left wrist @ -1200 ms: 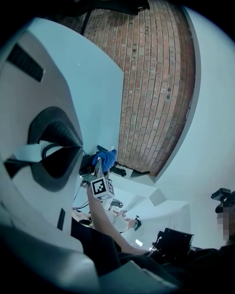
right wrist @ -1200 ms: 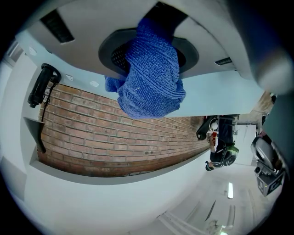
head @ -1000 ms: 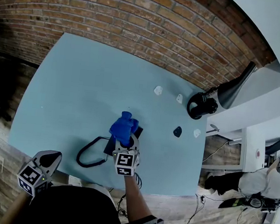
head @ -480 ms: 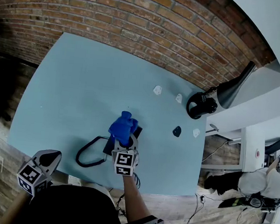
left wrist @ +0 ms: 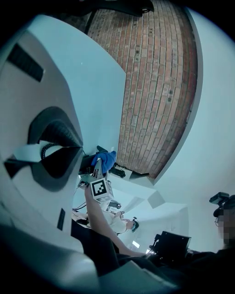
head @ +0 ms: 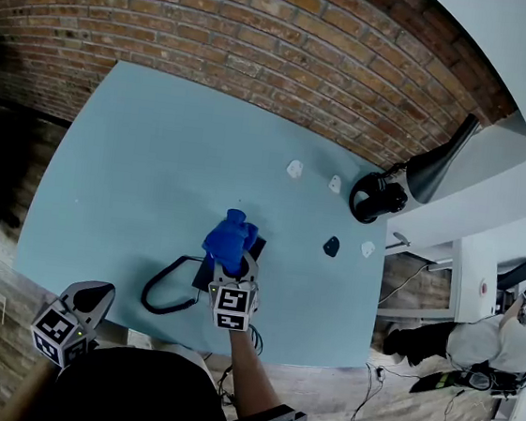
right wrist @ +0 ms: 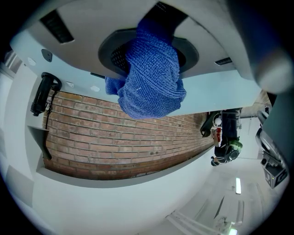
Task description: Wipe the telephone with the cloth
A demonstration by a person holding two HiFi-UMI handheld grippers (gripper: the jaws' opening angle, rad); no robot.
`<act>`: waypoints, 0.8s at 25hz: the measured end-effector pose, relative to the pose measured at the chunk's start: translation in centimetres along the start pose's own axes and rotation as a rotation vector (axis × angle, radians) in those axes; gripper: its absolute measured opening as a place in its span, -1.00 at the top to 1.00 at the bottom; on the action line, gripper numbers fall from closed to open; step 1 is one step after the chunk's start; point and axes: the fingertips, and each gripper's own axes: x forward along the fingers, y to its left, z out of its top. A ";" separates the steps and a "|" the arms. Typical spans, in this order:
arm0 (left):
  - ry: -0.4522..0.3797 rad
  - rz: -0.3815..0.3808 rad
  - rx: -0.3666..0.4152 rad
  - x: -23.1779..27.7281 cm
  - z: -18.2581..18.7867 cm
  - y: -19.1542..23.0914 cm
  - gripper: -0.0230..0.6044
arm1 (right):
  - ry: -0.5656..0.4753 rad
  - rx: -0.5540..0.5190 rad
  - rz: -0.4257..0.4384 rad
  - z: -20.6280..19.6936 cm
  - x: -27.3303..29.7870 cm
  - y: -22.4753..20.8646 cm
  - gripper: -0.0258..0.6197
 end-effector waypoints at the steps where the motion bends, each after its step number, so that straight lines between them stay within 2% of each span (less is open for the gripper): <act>1: -0.001 0.000 0.000 0.0 0.0 0.0 0.90 | -0.001 -0.001 -0.001 0.0 0.0 0.0 0.48; 14: 0.002 -0.008 0.006 -0.1 -0.2 -0.2 0.90 | 0.010 -0.012 -0.007 -0.9 -0.1 0.3 0.48; 20: 0.004 -0.010 0.011 -0.2 -0.1 -0.3 0.90 | -0.002 0.019 -0.009 -0.9 -0.8 0.7 0.48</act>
